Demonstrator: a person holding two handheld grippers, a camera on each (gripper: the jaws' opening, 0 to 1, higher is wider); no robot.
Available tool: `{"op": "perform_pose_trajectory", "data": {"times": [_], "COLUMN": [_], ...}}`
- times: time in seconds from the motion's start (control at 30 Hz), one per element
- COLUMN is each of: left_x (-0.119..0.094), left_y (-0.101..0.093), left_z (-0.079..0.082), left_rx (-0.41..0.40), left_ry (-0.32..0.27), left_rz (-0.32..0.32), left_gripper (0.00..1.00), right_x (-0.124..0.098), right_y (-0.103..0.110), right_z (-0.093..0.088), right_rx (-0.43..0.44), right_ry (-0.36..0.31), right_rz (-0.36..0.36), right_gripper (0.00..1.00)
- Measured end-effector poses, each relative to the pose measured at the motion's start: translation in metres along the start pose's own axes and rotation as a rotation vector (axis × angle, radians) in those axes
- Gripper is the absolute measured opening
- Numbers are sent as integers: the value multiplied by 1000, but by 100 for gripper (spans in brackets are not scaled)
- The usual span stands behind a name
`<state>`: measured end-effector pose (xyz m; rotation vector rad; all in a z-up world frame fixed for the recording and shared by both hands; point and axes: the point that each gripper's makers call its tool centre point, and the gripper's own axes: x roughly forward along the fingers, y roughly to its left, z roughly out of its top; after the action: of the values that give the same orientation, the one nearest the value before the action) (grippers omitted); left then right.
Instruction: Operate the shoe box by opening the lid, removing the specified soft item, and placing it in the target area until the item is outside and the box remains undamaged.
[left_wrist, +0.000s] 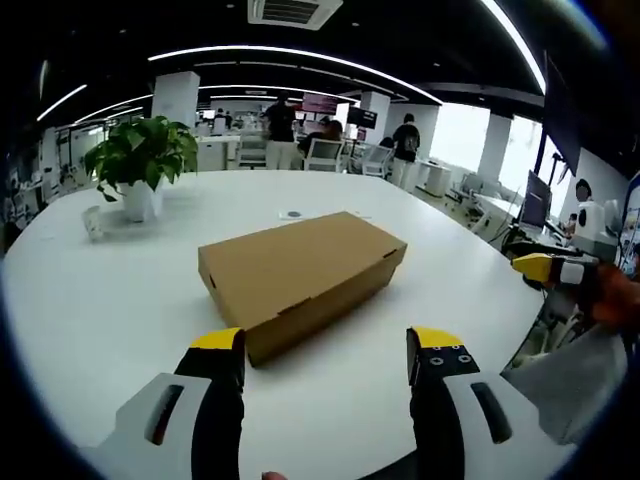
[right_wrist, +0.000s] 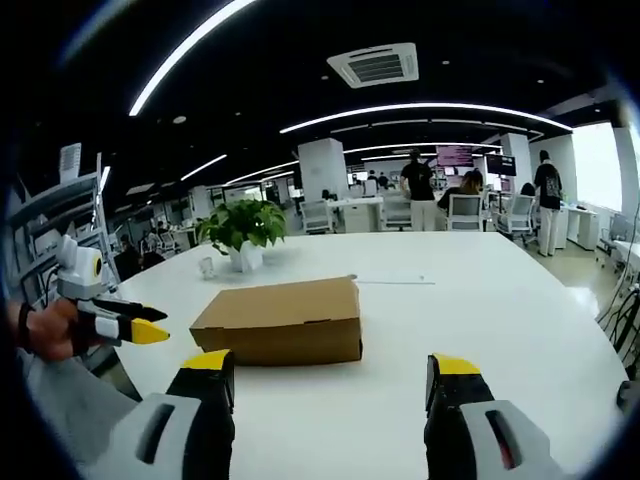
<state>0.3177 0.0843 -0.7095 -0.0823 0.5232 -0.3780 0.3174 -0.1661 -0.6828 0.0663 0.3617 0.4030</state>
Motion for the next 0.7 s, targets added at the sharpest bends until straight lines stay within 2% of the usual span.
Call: {"op": "perform_pose_trajectory", "data": {"times": [0.2,0.4,0.53,0.7], "left_x": [-5,-10,-11,-12], "left_y": [-5,-2,-2,-4], "left_z": [-1,-1,1,0], "left_rx": [16,13,6,8], "left_ry": [6,6,0,2], "left_rz": [-6,0,2,-3], "left_gripper": [68,68,68,68], "right_x": [-1,-2,-2,-3], "right_y": [2,8,6,-1], "right_z": [-1,-4,-5,-5], "right_rx": [7,4,-6,30], "right_ry": [0,4,12,5], "right_rz": [-3,0,-5,-11], "right_gripper": [77,77,77,77]}}
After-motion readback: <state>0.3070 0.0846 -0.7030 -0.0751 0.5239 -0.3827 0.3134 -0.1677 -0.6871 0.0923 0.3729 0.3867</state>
